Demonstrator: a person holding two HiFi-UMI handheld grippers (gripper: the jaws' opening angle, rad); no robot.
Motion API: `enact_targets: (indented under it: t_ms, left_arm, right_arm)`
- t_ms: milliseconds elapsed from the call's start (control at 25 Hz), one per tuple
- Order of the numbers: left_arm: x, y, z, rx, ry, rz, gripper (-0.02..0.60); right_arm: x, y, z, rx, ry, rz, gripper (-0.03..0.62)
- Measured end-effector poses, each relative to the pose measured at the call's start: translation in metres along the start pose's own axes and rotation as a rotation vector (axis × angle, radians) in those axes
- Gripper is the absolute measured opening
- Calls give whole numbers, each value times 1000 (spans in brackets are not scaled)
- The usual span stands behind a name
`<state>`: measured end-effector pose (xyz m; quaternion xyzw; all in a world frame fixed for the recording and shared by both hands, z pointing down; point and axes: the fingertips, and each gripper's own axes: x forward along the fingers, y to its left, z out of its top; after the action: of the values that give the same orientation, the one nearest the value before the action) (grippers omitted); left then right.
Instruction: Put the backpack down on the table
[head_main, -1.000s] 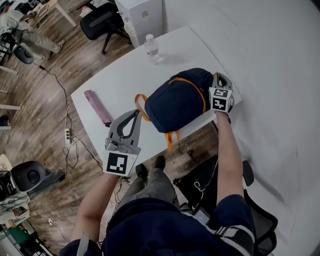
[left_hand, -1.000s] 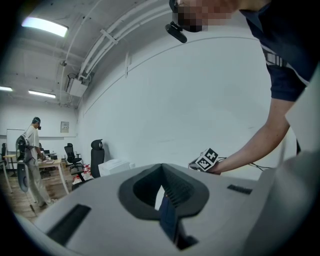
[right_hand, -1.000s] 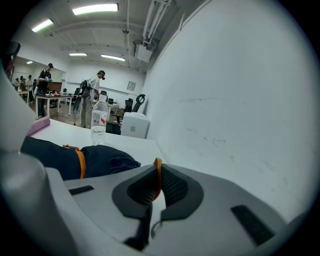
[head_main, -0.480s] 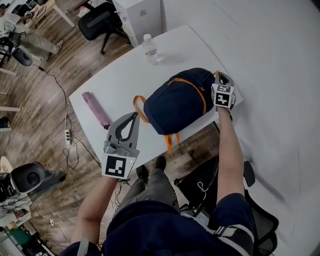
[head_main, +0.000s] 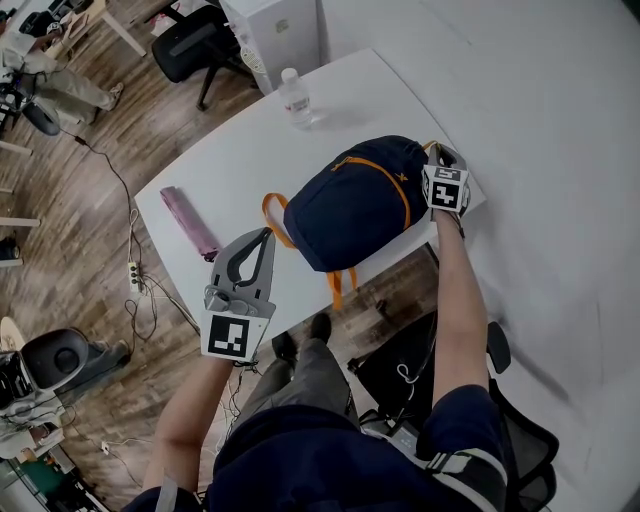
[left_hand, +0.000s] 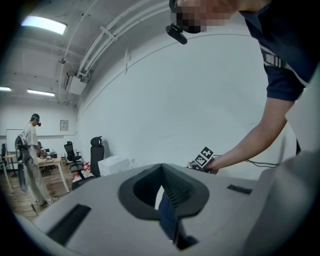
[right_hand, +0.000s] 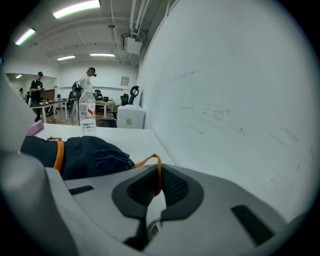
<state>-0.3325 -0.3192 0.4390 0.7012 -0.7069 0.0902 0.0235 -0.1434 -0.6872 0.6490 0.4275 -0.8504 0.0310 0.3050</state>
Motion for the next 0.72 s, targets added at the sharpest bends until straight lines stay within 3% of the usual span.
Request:
enact_targets:
  t_ms: [280, 720]
  left_arm:
    - [1, 0, -3, 6, 5, -2, 3]
    - [2, 1, -5, 3, 11, 0, 3]
  right_arm:
    - [5, 0, -3, 1, -4, 8, 3]
    - [5, -3, -2, 8, -6, 11, 61]
